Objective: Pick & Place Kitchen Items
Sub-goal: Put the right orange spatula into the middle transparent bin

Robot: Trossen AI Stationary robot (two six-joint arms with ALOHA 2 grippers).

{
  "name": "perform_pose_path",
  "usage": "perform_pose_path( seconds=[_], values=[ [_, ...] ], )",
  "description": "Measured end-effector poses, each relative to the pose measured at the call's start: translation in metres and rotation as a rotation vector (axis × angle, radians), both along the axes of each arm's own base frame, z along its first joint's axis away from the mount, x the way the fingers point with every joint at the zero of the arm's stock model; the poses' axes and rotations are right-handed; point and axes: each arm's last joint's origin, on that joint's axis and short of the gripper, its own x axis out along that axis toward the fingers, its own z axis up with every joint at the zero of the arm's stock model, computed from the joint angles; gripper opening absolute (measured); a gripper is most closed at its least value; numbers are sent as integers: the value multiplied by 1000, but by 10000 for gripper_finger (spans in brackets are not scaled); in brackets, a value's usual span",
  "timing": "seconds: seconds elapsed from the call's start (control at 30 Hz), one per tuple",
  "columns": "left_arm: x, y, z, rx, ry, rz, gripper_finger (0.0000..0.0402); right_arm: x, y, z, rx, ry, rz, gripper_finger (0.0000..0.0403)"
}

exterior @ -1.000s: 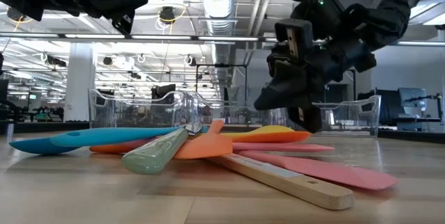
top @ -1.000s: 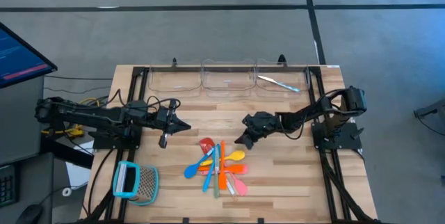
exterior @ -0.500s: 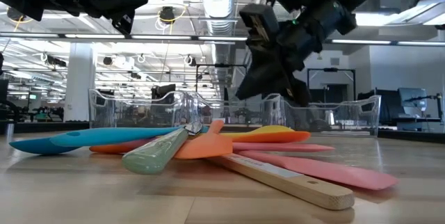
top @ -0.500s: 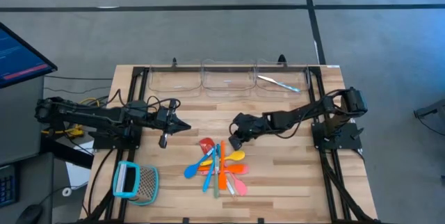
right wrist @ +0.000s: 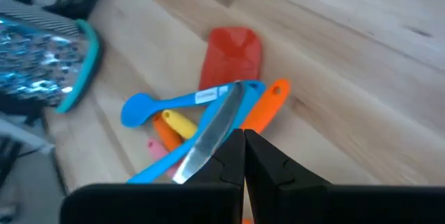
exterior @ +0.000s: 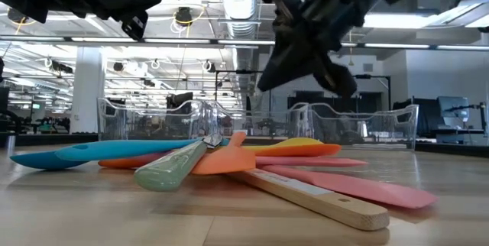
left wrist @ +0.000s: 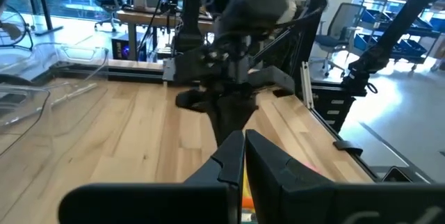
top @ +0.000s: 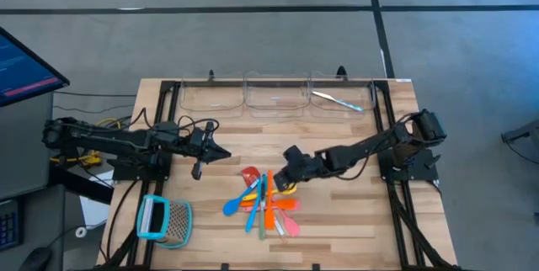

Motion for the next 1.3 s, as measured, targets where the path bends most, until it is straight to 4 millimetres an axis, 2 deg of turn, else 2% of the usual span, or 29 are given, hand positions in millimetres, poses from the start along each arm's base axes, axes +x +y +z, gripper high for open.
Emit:
perform_pose_path(
  seconds=[0.1,0.2,0.33,0.47,0.53,0.6,0.7,0.87,1.2,1.3],
  values=[
    [0,0,0,2,3,0,8,7,11,-7,-47,82,-28,0],
    [0,0,-2,2,23,1,8,29,21,-6,-49,82,-21,0],
    [0,0,-3,-3,31,2,8,51,29,-22,-90,176,6,0],
    [0,0,-4,-3,38,1,8,70,33,-12,-93,159,-12,0],
    [0,0,-3,-3,35,1,8,75,34,-11,-101,188,-28,0],
    [0,0,-3,-2,36,1,8,81,40,-2,-107,182,-38,0],
    [0,0,-4,-3,41,2,8,81,48,18,-110,195,-54,0],
    [0,0,-5,-3,49,1,8,74,58,29,-109,254,-92,0],
    [0,0,-5,-5,52,2,8,65,76,20,-66,325,-105,0],
    [0,0,-5,-5,53,2,8,63,83,22,-61,307,-86,0]
  ],
)
